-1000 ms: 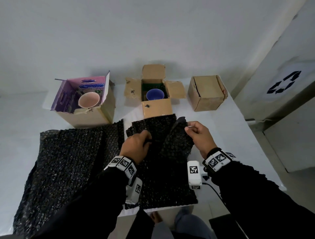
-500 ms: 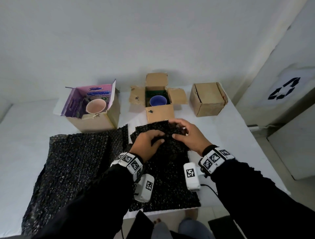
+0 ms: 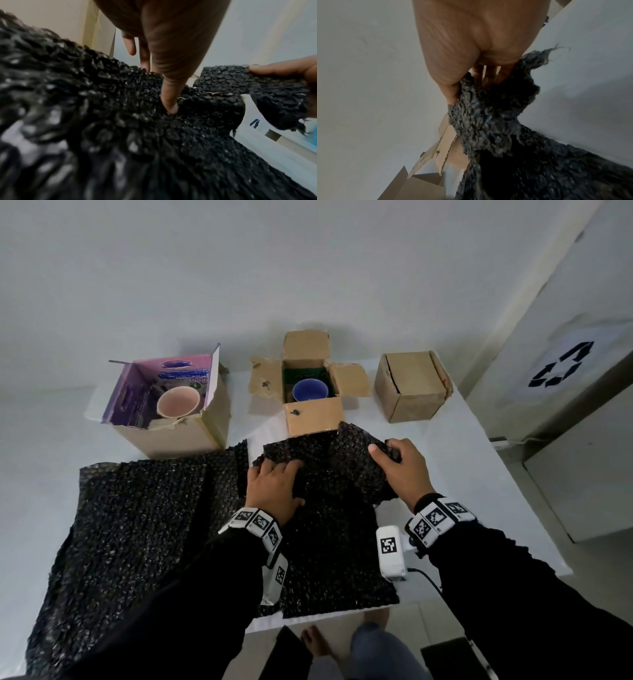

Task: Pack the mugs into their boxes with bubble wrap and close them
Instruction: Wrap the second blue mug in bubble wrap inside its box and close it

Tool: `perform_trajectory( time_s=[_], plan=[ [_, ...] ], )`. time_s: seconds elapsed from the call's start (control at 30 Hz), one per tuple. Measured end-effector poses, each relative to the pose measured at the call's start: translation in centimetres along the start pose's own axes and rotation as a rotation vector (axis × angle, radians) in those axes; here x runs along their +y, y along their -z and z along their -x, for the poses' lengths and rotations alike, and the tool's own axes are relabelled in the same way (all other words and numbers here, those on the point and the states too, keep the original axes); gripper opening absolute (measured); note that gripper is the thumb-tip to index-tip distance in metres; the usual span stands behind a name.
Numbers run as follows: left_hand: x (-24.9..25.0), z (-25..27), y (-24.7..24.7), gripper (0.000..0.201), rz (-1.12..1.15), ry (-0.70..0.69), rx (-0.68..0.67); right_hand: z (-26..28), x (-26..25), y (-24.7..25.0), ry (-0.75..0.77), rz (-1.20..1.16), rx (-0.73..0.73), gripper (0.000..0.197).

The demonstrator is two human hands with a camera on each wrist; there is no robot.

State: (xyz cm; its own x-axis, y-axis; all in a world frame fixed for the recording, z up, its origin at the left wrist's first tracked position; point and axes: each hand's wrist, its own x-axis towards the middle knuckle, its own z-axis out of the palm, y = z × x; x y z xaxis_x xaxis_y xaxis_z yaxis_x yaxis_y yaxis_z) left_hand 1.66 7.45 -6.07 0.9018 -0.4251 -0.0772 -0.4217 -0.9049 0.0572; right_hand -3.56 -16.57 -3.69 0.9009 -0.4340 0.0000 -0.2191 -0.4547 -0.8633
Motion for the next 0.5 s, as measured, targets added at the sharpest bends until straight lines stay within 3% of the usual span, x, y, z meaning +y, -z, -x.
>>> perform_trajectory(
  time_s=[0.07,0.17,0.27,0.37,0.5],
  plan=[
    [-0.3,-0.5,0.3,0.037,0.017,-0.039,-0.032,-0.1,-0.2,0.1,-0.005,-0.026,0.031,0.049],
    [-0.8,-0.9,1.1,0.022,0.166,-0.076,0.030,-0.6,-0.6,0.5,-0.057,-0.089,0.036,0.049],
    [-1.3,-1.1,3.1,0.022,0.293,-0.034,0.102,-1.4,-1.7,0.9,-0.059,-0.111,0.072,0.037],
    [-1.8,-1.6,5.9,0.023,0.379,-0.077,0.213,-2.7,-3.0,0.9,-0.025,-0.166,0.109,0.018],
    [-2.6,-2.1,9.7,0.049,0.550,-0.097,0.392,-4.3,-5.4,1.3,-0.051,-0.422,0.088,0.035]
  ],
)
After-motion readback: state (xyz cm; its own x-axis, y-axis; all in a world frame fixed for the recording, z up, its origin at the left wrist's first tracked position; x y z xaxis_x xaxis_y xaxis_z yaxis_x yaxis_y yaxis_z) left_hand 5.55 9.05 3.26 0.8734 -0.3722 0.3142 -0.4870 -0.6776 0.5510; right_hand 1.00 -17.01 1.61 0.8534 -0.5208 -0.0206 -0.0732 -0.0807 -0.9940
